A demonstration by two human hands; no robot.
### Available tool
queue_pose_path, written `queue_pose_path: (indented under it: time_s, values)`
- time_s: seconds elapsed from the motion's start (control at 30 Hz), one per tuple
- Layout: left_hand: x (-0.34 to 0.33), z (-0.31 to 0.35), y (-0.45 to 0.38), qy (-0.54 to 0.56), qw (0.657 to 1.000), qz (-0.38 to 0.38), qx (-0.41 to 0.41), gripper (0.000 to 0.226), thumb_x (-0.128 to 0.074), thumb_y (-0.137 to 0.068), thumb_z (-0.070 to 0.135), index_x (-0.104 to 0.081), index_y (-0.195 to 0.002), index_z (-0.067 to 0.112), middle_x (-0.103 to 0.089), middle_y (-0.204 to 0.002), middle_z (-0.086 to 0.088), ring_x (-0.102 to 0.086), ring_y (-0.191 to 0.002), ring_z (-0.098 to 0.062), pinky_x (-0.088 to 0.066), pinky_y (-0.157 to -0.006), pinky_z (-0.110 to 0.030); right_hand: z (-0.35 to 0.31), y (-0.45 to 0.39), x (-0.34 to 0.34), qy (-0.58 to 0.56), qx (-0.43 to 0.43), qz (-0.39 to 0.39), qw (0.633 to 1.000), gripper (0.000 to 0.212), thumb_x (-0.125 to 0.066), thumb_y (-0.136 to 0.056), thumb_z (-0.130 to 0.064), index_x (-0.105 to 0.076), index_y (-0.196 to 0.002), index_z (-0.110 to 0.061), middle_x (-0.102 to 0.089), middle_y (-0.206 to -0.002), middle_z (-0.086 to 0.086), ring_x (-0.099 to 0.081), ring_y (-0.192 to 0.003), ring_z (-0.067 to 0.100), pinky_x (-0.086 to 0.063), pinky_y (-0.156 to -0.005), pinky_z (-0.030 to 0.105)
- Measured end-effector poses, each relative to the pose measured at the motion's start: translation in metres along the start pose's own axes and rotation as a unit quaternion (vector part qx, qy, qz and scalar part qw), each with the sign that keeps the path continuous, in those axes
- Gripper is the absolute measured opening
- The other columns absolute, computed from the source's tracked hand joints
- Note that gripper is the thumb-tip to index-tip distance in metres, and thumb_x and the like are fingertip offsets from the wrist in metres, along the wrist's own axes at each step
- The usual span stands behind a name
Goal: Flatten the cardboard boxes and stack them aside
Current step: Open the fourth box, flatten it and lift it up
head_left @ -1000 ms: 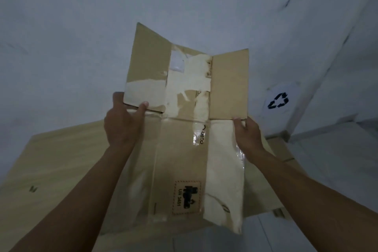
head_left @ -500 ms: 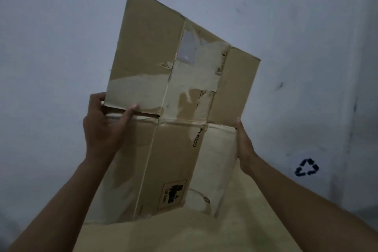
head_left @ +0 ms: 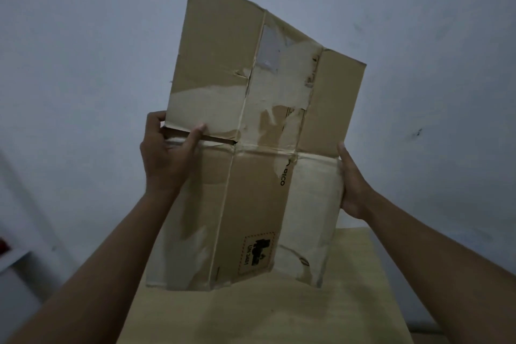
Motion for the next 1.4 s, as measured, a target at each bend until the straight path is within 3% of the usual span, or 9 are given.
queue_pose_path:
  time_s: [0.1, 0.2, 0.33, 0.37, 0.4, 0.47, 0.67, 1.07, 1.4]
  values:
    - [-0.008, -0.005, -0.003, 0.005, 1.0, 0.0, 0.01, 0.051, -0.08, -0.078, 0.036, -0.05, -0.112, 0.012, -0.06, -0.107, 0.005, -0.06, -0.089, 0.002, -0.05, -0.071, -0.006, -0.009, -0.006, 0.001, -0.051, 0.036, -0.009, 0.998, 0.074, -0.037, -0.092, -0.076, -0.062, -0.134, -0.021, -0.068, -0.128, 0.012, -0.065, -0.119, 0.03, -0.046, -0.105, 0.051]
    - [-0.019, -0.016, -0.006, 0.01, 1.0, 0.005, 0.024, 0.055, -0.079, -0.079, 0.038, -0.05, -0.115, 0.009, -0.058, -0.11, 0.006, -0.058, -0.092, 0.002, -0.049, -0.073, -0.005, -0.023, -0.015, 0.022, -0.012, 0.072, 0.081, 0.994, 0.061, -0.049, -0.092, -0.069, -0.059, -0.132, -0.023, -0.066, -0.129, 0.01, -0.067, -0.113, 0.029, -0.052, -0.098, 0.051]
    - [-0.052, -0.033, -0.001, 0.011, 0.998, -0.007, 0.064, 0.059, -0.078, -0.078, 0.044, -0.05, -0.116, 0.008, -0.058, -0.107, 0.008, -0.06, -0.092, -0.003, -0.051, -0.074, -0.009, -0.048, 0.001, 0.054, 0.094, 0.158, 0.244, 0.952, 0.04, -0.053, -0.101, -0.045, -0.063, -0.111, -0.008, -0.067, -0.1, 0.008, -0.064, -0.089, 0.021, -0.053, -0.064, 0.027]
    - [-0.063, -0.037, 0.004, 0.004, 0.997, -0.012, 0.077, 0.058, -0.078, -0.078, 0.046, -0.05, -0.115, 0.01, -0.059, -0.104, 0.009, -0.06, -0.09, -0.003, -0.052, -0.075, -0.014, -0.055, 0.009, 0.063, 0.129, 0.184, 0.28, 0.933, 0.043, -0.053, -0.102, -0.042, -0.06, -0.114, -0.001, -0.043, -0.081, 0.001, -0.063, -0.093, 0.023, -0.052, -0.068, 0.032]
    - [-0.075, -0.04, 0.01, -0.004, 0.996, -0.016, 0.09, 0.057, -0.077, -0.078, 0.047, -0.051, -0.114, 0.012, -0.059, -0.101, 0.009, -0.06, -0.089, -0.005, -0.053, -0.075, -0.019, -0.06, 0.016, 0.073, 0.168, 0.208, 0.312, 0.912, 0.044, -0.052, -0.102, -0.04, -0.059, -0.114, 0.003, -0.05, -0.124, 0.006, -0.062, -0.097, 0.026, -0.051, -0.076, 0.038]
    - [-0.101, -0.045, 0.024, -0.018, 0.993, -0.032, 0.115, 0.055, -0.076, -0.079, 0.048, -0.051, -0.114, 0.013, -0.063, -0.101, 0.005, -0.062, -0.089, -0.011, -0.05, -0.073, -0.023, -0.066, 0.029, 0.092, 0.233, 0.24, 0.351, 0.875, 0.036, -0.052, -0.102, -0.038, -0.056, -0.085, -0.006, -0.057, -0.079, 0.01, -0.056, -0.079, 0.026, -0.043, -0.07, 0.037]
    - [-0.19, -0.037, 0.085, -0.034, 0.98, -0.088, 0.174, 0.052, -0.069, -0.085, 0.046, -0.046, -0.117, 0.011, -0.067, -0.111, -0.014, -0.064, -0.098, -0.034, -0.045, -0.073, -0.03, -0.083, 0.067, 0.16, 0.339, 0.232, 0.407, 0.816, 0.041, -0.049, -0.103, -0.035, -0.035, -0.067, -0.023, -0.046, -0.068, -0.007, -0.047, -0.072, 0.02, -0.031, -0.061, 0.033]
    - [-0.375, 0.062, 0.26, -0.041, 0.938, -0.201, 0.279, 0.036, -0.051, -0.098, 0.035, -0.04, -0.119, 0.007, -0.065, -0.108, -0.02, -0.062, -0.093, -0.04, -0.043, -0.07, -0.036, -0.099, 0.141, 0.374, 0.468, 0.119, 0.441, 0.757, 0.03, -0.043, -0.103, -0.044, -0.048, -0.09, -0.017, -0.065, -0.102, 0.016, -0.06, -0.095, 0.034, -0.037, -0.07, 0.032]
    - [-0.507, 0.083, 0.43, -0.072, 0.872, -0.339, 0.345, 0.036, -0.046, -0.1, 0.031, -0.039, -0.125, 0.006, -0.065, -0.112, -0.02, -0.062, -0.099, -0.04, -0.043, -0.072, -0.036, -0.002, 0.185, 0.543, 0.492, -0.048, 0.477, 0.727, 0.033, -0.042, -0.105, -0.038, -0.056, -0.109, -0.008, -0.064, -0.107, 0.021, -0.057, -0.102, 0.037, -0.033, -0.072, 0.033]
Point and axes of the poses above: each hand's wrist, its own y-axis away from the middle knuckle, its own x-axis out of the back of the hand, z = x × y, the point moved 8 cm from there along -y, towards the middle knuckle
